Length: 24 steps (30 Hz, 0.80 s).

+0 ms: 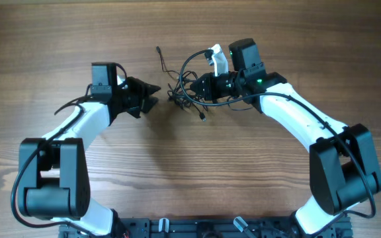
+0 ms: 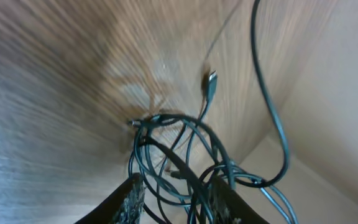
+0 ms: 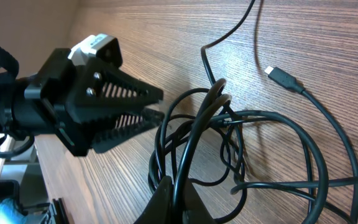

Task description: Untangle cables

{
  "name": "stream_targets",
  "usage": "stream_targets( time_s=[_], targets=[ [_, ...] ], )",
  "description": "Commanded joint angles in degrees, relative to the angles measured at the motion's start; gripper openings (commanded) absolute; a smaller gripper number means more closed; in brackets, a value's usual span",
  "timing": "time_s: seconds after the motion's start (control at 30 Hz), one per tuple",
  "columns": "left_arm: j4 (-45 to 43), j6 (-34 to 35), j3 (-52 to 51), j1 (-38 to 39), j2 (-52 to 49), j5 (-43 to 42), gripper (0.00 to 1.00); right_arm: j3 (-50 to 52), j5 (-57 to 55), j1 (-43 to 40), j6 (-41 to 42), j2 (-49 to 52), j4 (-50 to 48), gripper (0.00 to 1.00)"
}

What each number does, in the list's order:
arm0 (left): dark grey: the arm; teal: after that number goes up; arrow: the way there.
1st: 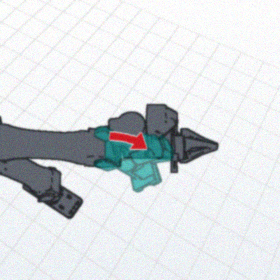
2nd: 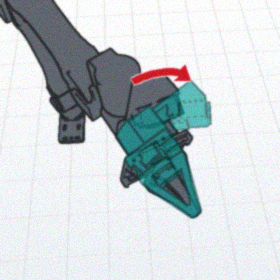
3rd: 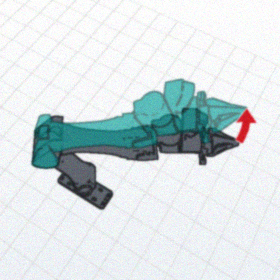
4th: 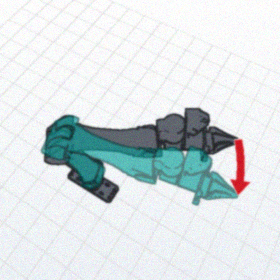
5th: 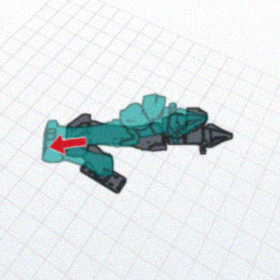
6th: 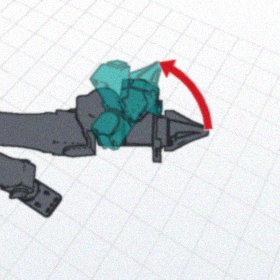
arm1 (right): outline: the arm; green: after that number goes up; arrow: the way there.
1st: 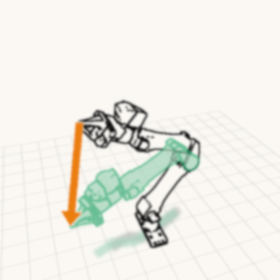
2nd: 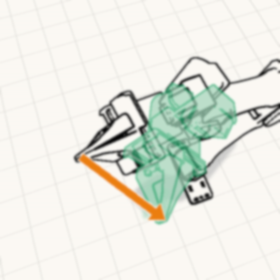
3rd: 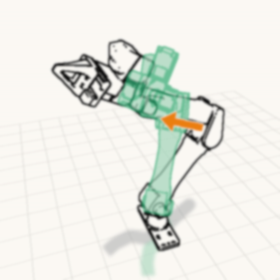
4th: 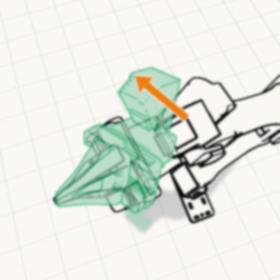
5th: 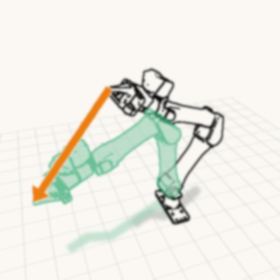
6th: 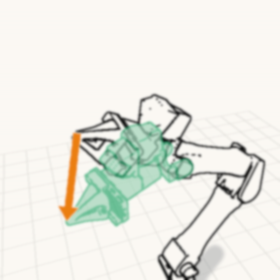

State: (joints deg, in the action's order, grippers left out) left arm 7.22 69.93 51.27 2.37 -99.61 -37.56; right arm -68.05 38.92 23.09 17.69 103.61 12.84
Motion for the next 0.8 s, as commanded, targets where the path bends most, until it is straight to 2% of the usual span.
stream_targets(
  time_s=[0.0,0.47,0.67,0.73,0.77],
  targets=[
    [0.28,8.92,-0.07,1.92,-0.48,1.75,0.33,-0.83,-0.26,-0.24,-1.05,1.07,-0.17,0.04],
    [-3.28,17.53,-0.07,6.16,-0.5,7.48,0.28,-0.83,-0.26,-0.24,-1.07,1.07,-0.15,0.04],
    [-3.34,17.55,-0.07,6.16,-0.55,7.45,0.12,-0.83,-0.26,-0.24,-1.07,1.07,-0.15,0.05],
    [-3.39,17.55,-0.07,6.16,-0.55,7.43,0.04,-0.83,-0.26,-0.24,-1.05,1.07,-0.13,0.04],
    [-3.39,17.55,-0.07,6.16,-0.55,7.26,0.04,-0.83,-0.24,-0.24,-1.05,1.07,-0.07,0.04]
  ],
)
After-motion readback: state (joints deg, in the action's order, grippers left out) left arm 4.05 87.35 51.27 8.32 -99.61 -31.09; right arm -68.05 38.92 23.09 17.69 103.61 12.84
